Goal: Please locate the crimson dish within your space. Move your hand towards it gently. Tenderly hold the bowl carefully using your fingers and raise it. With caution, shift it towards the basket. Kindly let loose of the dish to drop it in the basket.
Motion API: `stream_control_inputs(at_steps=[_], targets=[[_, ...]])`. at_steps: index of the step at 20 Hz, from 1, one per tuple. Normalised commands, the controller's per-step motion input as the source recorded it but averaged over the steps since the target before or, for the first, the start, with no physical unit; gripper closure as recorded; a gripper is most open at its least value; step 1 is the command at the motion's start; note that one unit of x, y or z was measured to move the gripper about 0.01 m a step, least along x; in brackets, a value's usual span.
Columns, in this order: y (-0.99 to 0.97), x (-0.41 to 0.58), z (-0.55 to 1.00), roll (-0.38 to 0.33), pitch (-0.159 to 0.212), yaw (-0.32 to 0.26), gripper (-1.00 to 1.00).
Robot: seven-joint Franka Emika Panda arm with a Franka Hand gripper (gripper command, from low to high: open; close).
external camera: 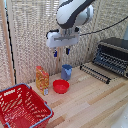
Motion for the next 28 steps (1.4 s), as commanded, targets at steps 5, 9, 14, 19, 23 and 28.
stream_control_inputs(at_steps=[5,9,14,19,23,28], targets=[[-0.32,-0.394,-0.17,0.009,-0.005,-0.116,-1.00],[-0.21,-0.294,-0.24,0.000,0.011,-0.111,-1.00],[-0.01,-0.095,-0.38,-0.020,0.024,-0.057,-1.00],[0.14,0.095,-0.50,-0.070,0.009,0.000,-1.00],[0.01,0.097,-0.57,-0.015,0.003,0.000,-1.00],[-0.18,0.004,-0.56,0.000,0.024,0.000,-1.00]])
